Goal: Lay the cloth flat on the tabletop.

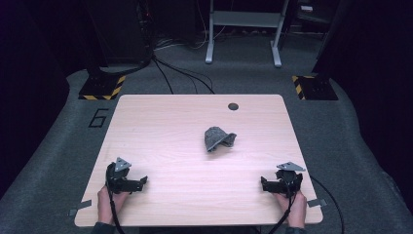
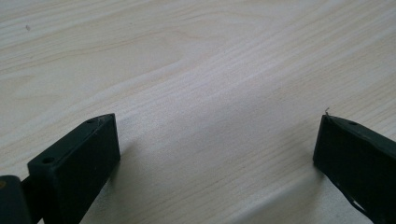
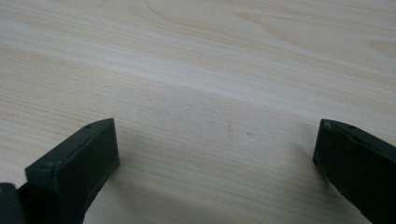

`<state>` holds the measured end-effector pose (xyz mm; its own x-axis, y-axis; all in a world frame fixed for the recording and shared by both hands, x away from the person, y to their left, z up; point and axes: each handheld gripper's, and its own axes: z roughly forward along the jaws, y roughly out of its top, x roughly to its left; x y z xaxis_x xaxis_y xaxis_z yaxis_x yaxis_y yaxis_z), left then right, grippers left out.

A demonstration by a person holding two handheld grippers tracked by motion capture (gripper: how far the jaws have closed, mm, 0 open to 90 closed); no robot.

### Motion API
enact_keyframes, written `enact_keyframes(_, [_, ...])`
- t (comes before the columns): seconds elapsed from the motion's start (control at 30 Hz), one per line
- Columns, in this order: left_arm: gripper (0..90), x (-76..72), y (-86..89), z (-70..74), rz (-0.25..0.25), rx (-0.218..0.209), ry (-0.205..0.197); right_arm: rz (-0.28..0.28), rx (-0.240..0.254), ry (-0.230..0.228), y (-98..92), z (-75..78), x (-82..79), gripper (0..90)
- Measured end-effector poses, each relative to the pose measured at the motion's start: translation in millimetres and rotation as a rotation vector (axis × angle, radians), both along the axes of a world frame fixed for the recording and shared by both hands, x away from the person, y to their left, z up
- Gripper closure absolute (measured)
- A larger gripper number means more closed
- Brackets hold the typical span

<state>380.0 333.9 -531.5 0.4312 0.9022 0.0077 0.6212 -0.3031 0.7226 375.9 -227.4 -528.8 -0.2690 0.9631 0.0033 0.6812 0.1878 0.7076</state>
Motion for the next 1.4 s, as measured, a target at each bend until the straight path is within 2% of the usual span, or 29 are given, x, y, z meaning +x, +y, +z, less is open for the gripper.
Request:
enact_keyframes(0.27, [0.3,0.0,0.0,-0.1,0.000,0.000,-0.001,-0.014,-0.003,0.023,1.8,2.0,2.8,0.0])
enact_keyframes(0.4, [0.3,0.0,-0.1,-0.1,0.000,0.000,-0.001,-0.006,-0.003,0.047,2.1,3.7,3.2,0.0])
enact_keyframes(0.47, [0.3,0.0,-0.1,-0.1,0.000,0.000,-0.001,0.004,-0.012,0.041,1.6,3.8,3.6,0.0])
enact_keyframes(0.57, [0.3,0.0,-0.1,-0.1,0.000,0.000,-0.001,0.021,0.028,0.024,0.9,5.7,4.2,0.0])
enact_keyframes(0.7, [0.3,0.0,-0.2,-0.2,0.001,-0.001,-0.002,0.050,0.052,0.012,4.8,12.1,7.3,0.0])
enact_keyframes(1.1, [0.3,0.0,-0.1,-0.1,0.000,0.001,-0.001,0.150,0.097,-0.022,34.8,36.7,28.7,0.0])
enact_keyframes(1.4, [0.3,0.0,-0.2,-0.1,0.001,-0.001,-0.001,0.247,0.117,-0.015,63.7,47.1,50.6,0.0])
